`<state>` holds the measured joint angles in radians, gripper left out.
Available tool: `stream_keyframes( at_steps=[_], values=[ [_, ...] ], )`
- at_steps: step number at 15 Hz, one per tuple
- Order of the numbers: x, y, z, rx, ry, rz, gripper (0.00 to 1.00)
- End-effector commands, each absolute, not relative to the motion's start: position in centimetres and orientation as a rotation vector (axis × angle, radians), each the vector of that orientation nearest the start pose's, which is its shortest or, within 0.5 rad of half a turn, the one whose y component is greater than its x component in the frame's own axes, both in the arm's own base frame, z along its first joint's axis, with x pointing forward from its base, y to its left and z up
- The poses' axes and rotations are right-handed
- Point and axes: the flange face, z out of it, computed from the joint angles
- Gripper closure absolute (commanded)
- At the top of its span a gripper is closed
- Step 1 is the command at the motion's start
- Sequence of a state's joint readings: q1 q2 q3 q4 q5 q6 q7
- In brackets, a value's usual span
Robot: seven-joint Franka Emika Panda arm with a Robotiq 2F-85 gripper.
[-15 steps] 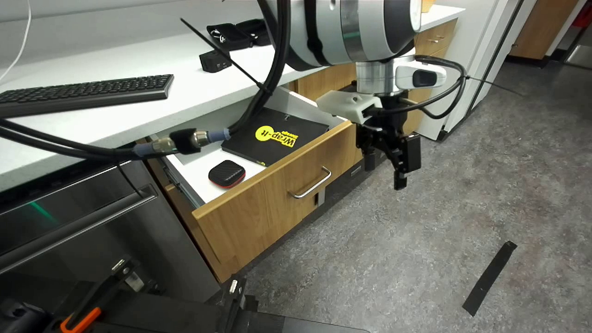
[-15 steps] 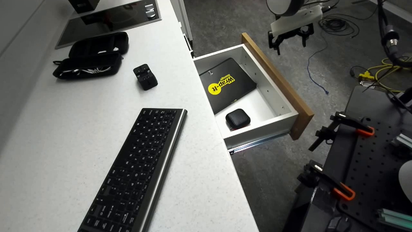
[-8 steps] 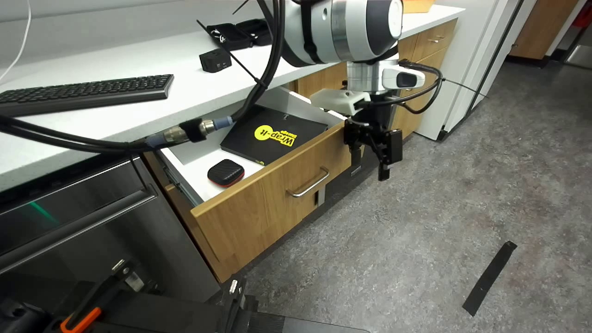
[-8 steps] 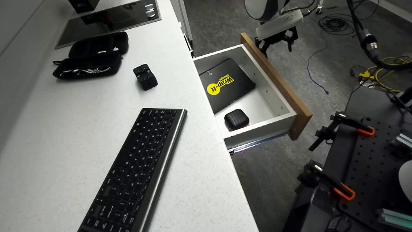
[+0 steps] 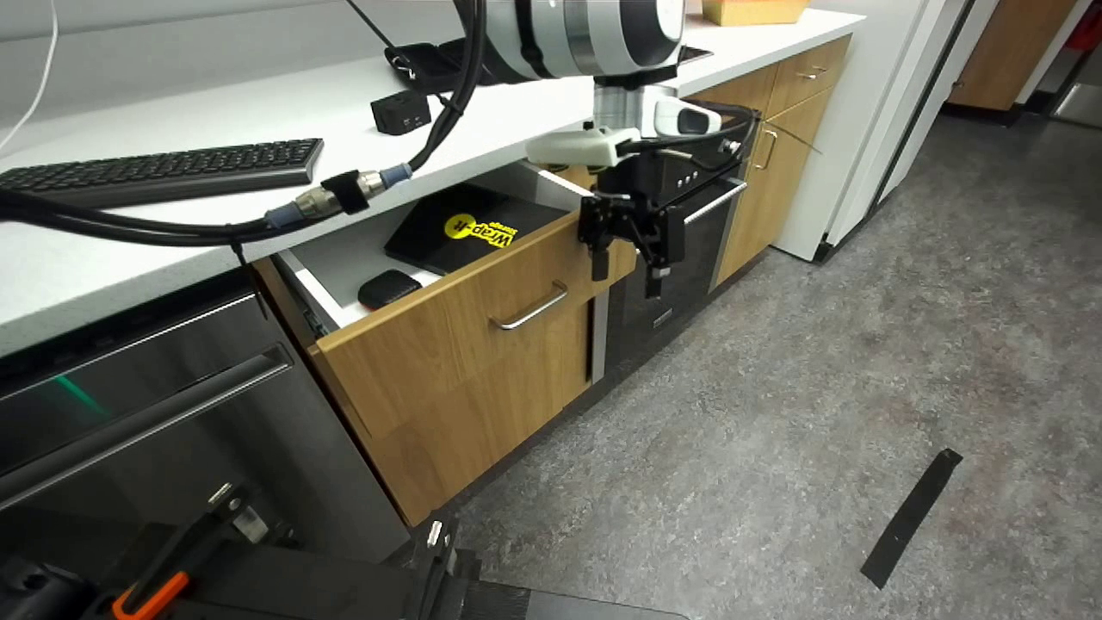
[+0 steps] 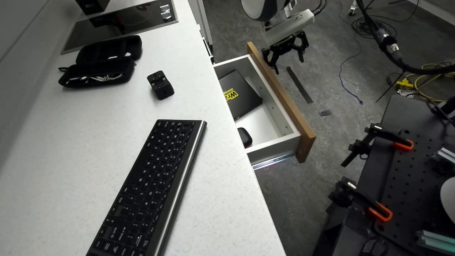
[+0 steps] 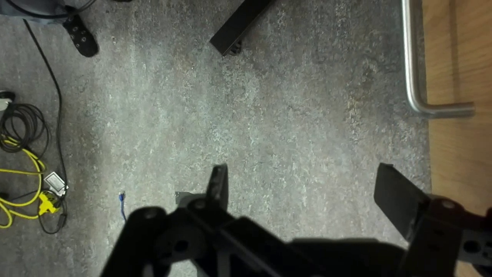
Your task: Close the open drawer.
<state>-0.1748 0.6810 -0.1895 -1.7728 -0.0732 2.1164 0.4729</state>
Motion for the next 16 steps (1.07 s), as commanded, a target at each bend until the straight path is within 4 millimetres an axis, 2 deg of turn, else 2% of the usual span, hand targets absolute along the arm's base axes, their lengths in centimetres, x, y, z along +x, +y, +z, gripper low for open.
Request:
stream_keyframes(
  at_steps=[1, 3, 4, 9, 12, 16],
  values=[
    [58.5, -20.6, 16.0, -3.068, 1.196, 0.552, 0.0],
    [59.3, -18.4, 16.0, -3.087, 1.14, 0.571, 0.0],
    [59.4, -17.9, 16.0, -3.092, 1.127, 0.571, 0.0],
    [59.3, -18.1, 15.8, -3.09, 1.133, 0.575, 0.0],
    [60.4, -18.6, 13.2, -3.086, 1.175, 0.576, 0.0],
    [61.8, -17.5, 8.8, -3.059, 1.187, 0.613, 0.0]
  ],
)
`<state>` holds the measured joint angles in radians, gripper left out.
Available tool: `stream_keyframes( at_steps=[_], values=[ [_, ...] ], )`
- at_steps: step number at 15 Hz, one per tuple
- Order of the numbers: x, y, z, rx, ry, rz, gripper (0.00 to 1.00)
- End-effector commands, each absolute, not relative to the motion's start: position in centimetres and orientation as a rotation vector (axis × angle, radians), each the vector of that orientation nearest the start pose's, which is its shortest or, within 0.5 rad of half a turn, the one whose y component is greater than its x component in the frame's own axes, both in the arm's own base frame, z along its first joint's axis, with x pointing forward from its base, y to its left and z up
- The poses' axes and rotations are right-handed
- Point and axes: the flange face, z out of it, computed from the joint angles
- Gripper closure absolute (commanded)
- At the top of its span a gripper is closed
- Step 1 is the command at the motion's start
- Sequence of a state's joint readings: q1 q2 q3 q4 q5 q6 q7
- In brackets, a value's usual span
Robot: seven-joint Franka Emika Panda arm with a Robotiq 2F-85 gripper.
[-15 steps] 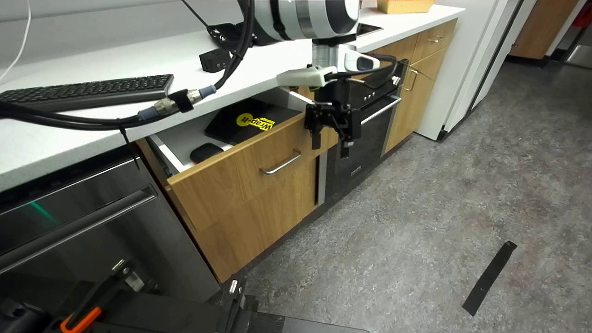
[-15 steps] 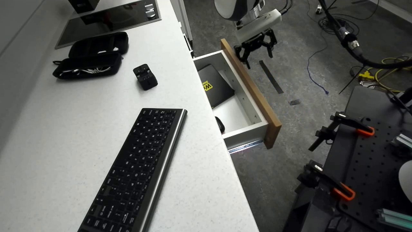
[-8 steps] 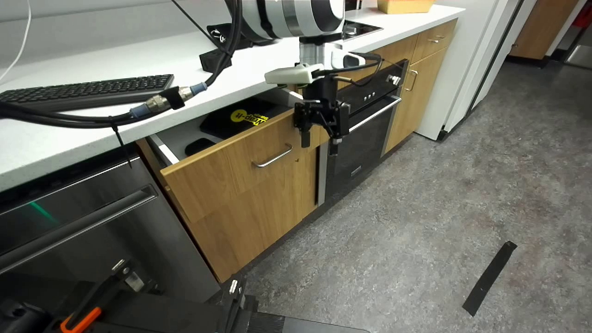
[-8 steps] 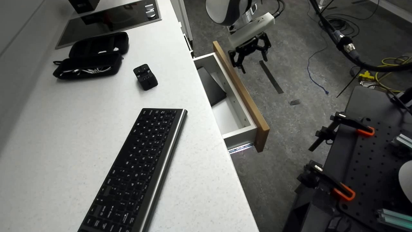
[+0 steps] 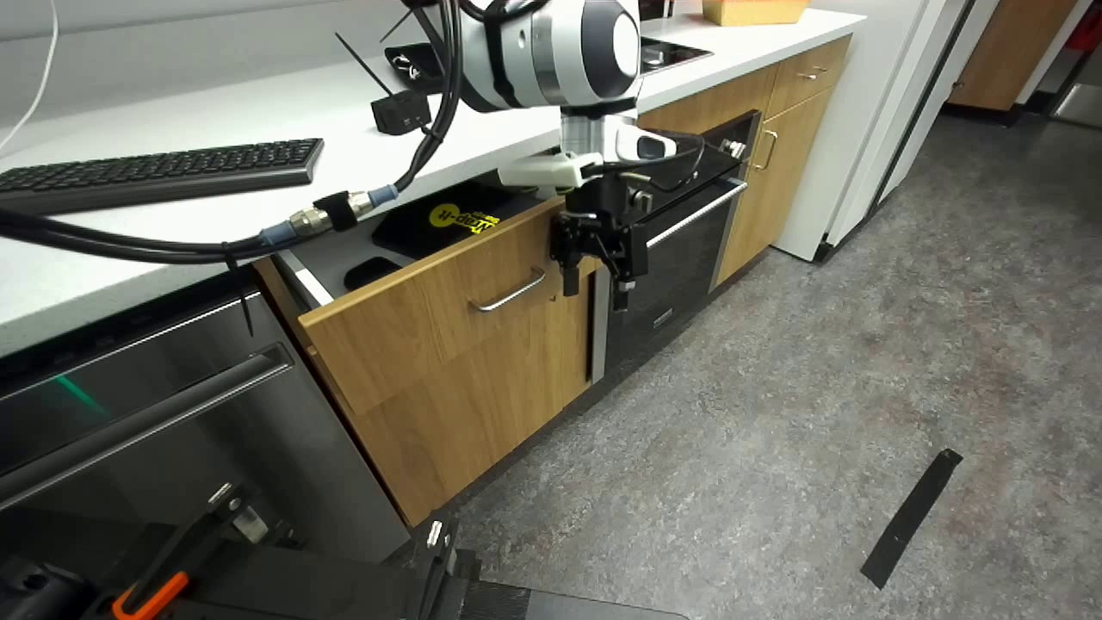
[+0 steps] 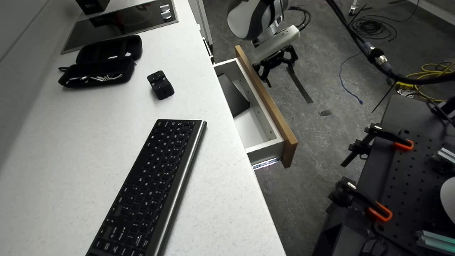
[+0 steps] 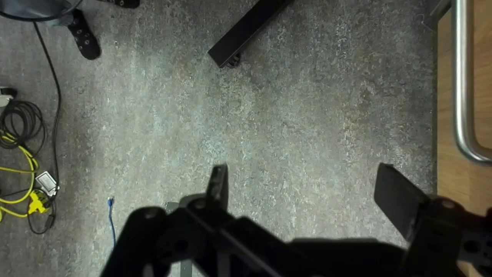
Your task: Close the open drawer.
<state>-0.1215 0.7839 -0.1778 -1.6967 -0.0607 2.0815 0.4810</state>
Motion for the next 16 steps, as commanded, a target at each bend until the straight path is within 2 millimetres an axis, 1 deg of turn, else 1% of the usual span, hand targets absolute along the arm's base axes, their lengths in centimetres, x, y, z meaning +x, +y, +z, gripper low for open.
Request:
stream_keyframes(
  at_steps=[1, 2, 4, 7, 9, 13, 14, 15, 16],
  values=[
    [62.4, -16.9, 8.1, -3.049, 1.174, 0.609, 0.0],
    [62.8, -16.6, 7.6, -3.051, 1.166, 0.606, 0.0],
    [64.0, -15.2, 7.3, -3.042, 1.112, 0.583, 0.0],
    [65.9, -12.0, 8.4, -3.059, 0.999, 0.517, 0.0],
    [67.1, -9.5, 9.3, -3.07, 0.898, 0.46, 0.0],
    [68.9, -5.4, 10.2, -3.078, 0.709, 0.41, 0.0],
    [69.1, -5.1, 10.4, -3.082, 0.651, 0.408, 0.0],
    [69.1, -5.2, 10.5, -3.071, 0.621, 0.423, 0.0],
    [68.6, -5.4, 10.9, -3.049, 0.593, 0.482, 0.0]
  ],
)
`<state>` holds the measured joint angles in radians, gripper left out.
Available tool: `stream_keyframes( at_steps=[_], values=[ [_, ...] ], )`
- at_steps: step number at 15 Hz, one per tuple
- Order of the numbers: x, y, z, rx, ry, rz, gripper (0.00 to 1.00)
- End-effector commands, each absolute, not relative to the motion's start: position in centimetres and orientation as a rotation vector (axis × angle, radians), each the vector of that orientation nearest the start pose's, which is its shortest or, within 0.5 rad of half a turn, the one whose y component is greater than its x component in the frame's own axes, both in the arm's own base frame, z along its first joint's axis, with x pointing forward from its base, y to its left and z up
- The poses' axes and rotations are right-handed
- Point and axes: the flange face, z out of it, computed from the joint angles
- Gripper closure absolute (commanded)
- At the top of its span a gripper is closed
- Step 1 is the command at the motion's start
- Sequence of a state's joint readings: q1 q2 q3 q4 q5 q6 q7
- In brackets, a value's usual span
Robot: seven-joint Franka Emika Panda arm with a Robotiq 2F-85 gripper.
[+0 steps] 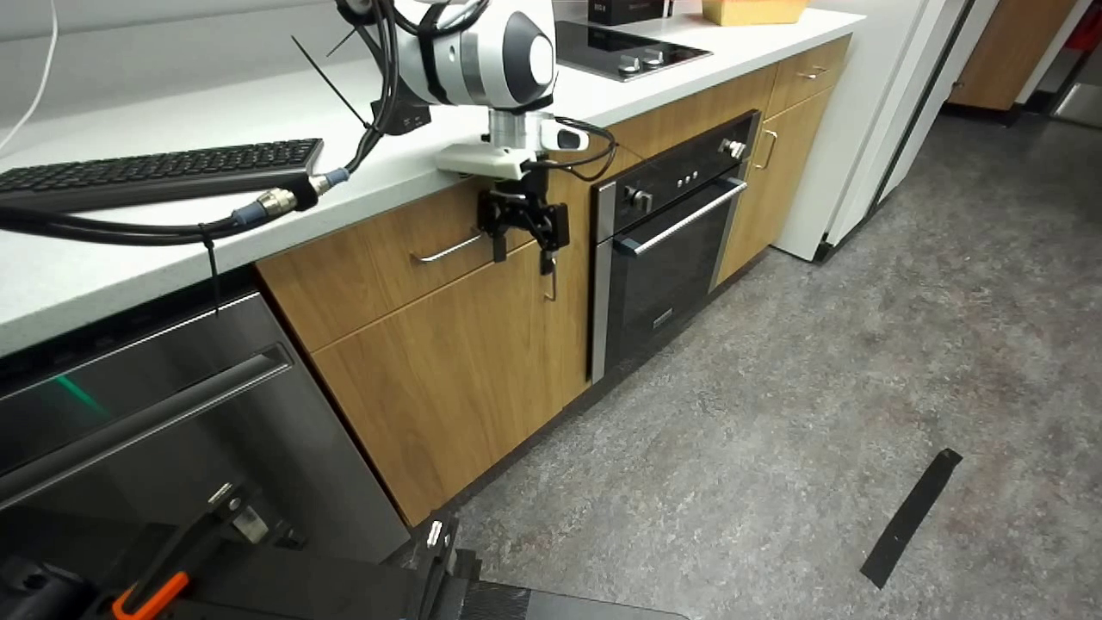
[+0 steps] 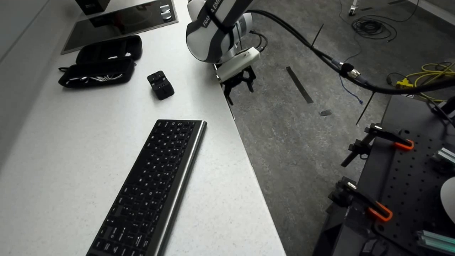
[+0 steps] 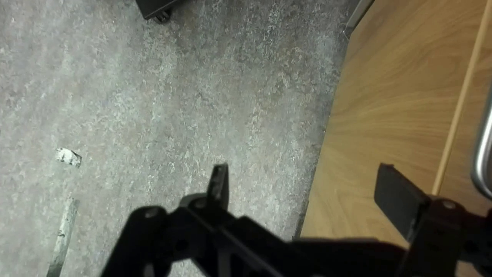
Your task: Close the open drawer.
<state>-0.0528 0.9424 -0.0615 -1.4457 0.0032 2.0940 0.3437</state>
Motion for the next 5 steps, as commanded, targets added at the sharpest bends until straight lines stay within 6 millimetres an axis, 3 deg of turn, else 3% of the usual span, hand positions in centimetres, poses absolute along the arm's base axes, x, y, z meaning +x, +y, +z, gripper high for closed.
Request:
stream_keyframes(
  at_steps=[1, 5],
  values=[
    [67.8, -7.33, 10.14, -3.113, 0.678, 0.46, 0.0],
    [67.9, -7.41, 10.35, -3.108, 0.636, 0.468, 0.0]
  ],
)
